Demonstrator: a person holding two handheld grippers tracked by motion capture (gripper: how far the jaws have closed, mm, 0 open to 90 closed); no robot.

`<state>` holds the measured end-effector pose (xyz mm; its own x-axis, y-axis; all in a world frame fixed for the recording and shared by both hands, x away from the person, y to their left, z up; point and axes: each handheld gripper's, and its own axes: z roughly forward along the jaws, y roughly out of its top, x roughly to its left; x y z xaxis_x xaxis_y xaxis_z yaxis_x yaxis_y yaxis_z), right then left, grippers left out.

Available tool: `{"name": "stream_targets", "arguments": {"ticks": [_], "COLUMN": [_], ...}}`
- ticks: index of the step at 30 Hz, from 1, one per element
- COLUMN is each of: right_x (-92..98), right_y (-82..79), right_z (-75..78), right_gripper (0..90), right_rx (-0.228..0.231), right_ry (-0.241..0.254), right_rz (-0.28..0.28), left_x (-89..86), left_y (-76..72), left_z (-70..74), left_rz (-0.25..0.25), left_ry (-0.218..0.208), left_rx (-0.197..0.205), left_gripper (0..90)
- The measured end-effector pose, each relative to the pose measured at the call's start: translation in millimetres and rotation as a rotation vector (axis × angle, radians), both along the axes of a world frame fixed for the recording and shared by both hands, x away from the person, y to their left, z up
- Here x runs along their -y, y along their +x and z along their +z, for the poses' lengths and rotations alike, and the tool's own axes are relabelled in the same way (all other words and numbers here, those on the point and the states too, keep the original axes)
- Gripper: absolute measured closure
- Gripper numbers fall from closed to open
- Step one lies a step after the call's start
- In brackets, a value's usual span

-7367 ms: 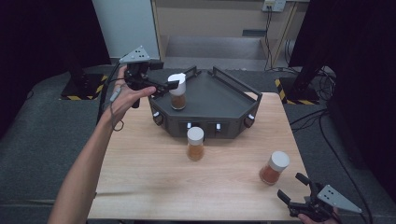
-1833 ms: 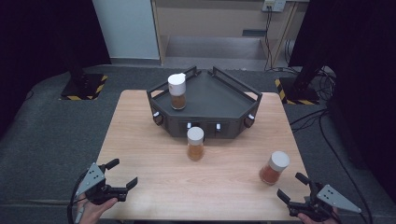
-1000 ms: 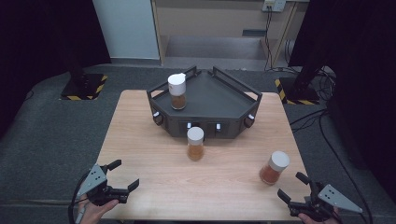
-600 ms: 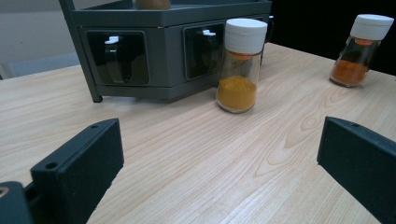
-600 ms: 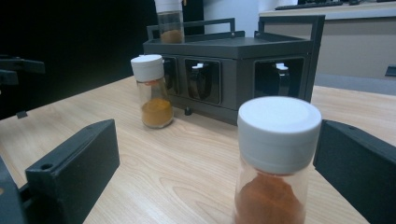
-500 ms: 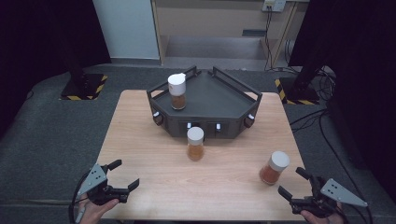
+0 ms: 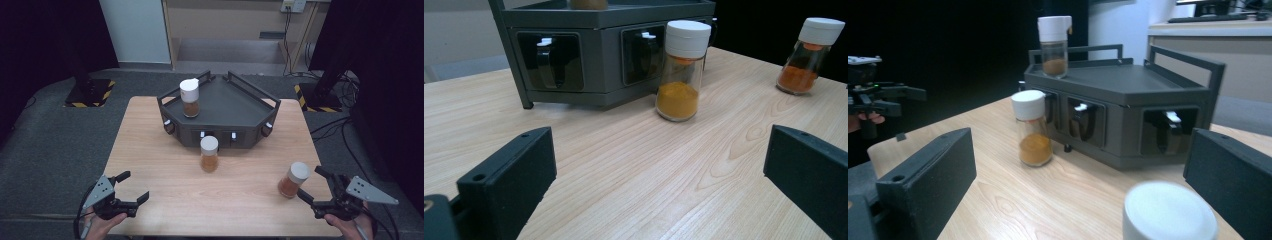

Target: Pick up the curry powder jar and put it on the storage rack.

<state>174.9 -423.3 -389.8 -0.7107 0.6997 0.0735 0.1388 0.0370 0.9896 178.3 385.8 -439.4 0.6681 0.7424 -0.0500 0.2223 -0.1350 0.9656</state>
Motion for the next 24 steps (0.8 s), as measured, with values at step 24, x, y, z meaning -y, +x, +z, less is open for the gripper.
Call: {"name": "stream_targets", "arguments": {"ticks": [24], "right_x": [-29.5], "right_y": [65.9], "right_z": [36.1], "right_gripper": [0.7], "right_rx": [-0.042], "right_ry": [-0.063], "right_rz": [0.191], "left_x": [-0.9], "left_y": [0.8], "left_z": [0.0], "left_rz": [-0.006], "left_ry": [-0.001], "left_rx": [-0.006], "left_gripper": [0.0]}}
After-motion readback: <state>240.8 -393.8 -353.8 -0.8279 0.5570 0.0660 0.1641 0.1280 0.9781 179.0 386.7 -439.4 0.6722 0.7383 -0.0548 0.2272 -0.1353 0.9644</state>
